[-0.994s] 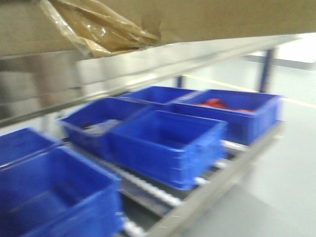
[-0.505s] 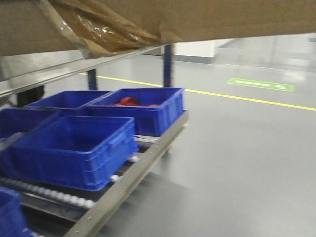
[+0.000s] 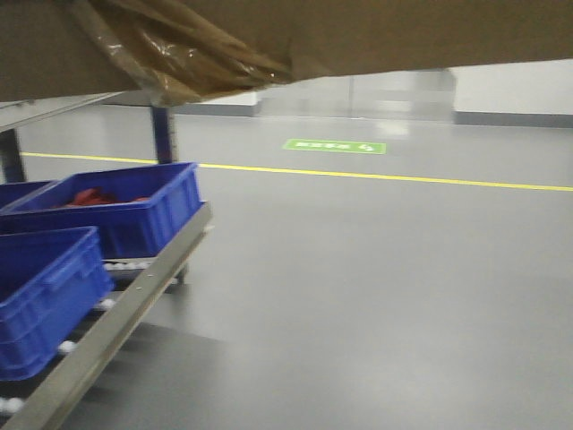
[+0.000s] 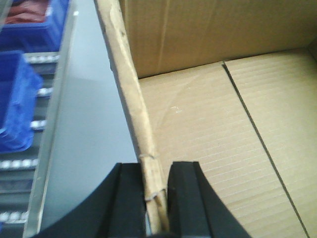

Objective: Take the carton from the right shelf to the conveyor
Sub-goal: 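Carry the box in both grippers while the base turns and drives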

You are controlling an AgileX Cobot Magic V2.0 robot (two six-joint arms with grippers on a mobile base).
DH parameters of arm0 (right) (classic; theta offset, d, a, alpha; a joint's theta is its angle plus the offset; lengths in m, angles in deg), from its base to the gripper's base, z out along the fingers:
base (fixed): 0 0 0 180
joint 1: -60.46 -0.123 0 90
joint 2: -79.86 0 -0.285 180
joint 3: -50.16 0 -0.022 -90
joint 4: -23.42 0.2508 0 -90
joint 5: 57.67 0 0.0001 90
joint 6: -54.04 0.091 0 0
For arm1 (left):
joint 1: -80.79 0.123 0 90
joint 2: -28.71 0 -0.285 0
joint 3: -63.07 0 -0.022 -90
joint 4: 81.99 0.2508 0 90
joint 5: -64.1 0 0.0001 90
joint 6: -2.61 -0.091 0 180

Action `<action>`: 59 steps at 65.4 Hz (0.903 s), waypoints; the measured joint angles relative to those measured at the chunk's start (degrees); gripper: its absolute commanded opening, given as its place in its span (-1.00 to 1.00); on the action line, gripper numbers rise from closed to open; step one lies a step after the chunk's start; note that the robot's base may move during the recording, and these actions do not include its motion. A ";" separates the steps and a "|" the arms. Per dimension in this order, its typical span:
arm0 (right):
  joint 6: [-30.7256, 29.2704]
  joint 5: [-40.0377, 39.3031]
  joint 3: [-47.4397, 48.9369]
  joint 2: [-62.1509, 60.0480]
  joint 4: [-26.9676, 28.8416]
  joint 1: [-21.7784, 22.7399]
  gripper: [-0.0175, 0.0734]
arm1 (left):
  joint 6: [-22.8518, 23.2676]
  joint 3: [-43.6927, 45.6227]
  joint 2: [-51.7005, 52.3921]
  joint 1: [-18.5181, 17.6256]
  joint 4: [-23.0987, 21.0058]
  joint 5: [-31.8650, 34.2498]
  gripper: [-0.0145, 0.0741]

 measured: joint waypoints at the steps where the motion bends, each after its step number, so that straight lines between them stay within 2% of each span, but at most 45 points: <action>1: 0.00 0.00 0.00 0.00 0.00 0.00 -0.77 | 0.00 0.00 0.00 0.00 0.00 0.00 -0.69; 59: 0.00 0.00 0.00 0.00 0.00 0.00 -0.77 | 0.00 0.00 0.00 0.00 0.00 0.00 -0.69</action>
